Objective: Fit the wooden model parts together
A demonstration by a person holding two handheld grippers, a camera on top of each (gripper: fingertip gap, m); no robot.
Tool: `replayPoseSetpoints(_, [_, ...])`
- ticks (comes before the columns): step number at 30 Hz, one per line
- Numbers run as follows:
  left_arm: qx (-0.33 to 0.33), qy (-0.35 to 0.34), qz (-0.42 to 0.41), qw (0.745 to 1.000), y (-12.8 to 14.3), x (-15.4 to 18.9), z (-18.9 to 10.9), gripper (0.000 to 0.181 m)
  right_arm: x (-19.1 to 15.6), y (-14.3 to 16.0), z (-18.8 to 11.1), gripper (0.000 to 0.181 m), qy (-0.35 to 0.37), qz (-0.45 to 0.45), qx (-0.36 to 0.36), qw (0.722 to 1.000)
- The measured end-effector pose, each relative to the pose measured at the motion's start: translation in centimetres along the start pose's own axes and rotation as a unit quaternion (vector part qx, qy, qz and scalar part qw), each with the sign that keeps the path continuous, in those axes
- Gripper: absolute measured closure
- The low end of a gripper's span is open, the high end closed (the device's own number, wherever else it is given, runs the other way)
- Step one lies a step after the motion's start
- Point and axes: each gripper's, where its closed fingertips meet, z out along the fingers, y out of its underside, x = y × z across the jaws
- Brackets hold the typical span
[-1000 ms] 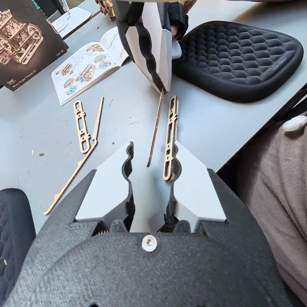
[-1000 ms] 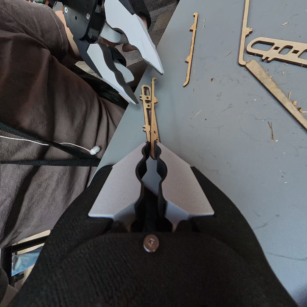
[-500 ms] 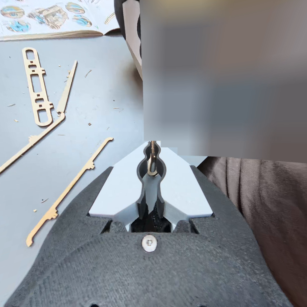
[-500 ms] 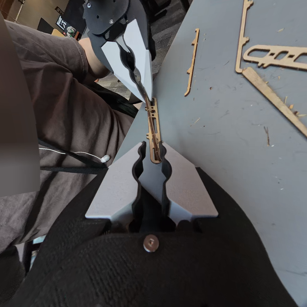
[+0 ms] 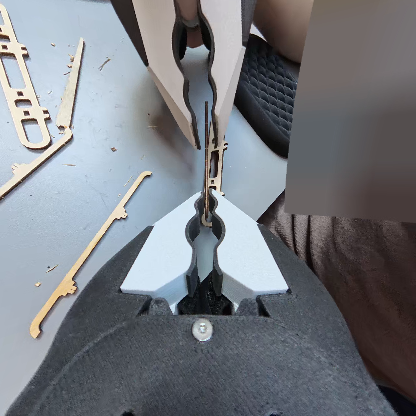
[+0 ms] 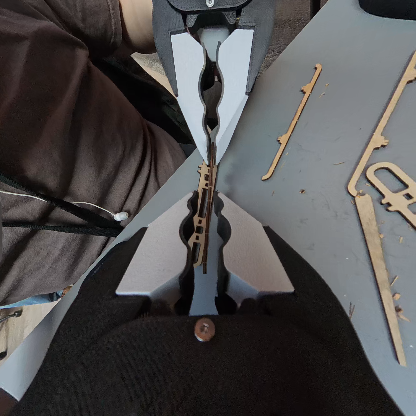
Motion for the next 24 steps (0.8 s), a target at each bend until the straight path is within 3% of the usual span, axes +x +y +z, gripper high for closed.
replayPoseSetpoints(7, [-0.002, 0.012, -0.005, 1.000, 0.1, 0.3, -0.1, 0.181, 0.0, -0.3, 1.7, 0.181, -0.030, -0.005, -0.039, 0.999])
replayPoseSetpoints(14, [0.007, 0.018, -0.014, 1.000, 0.0, 0.4, -0.2, 0.181, 0.1, -0.4, 1.9, 0.172, -0.024, 0.000, -0.049, 0.998])
replayPoseSetpoints(17, [0.013, 0.017, -0.017, 1.000, -0.1, 0.3, -0.3, 0.181, 0.0, -0.5, 2.0, 0.181, -0.029, -0.004, -0.049, 0.998])
replayPoseSetpoints(24, [0.032, 0.023, -0.034, 0.999, -0.3, 0.3, -0.2, 0.181, 0.1, -0.3, 2.1, 0.179, -0.031, 0.010, -0.055, 0.998])
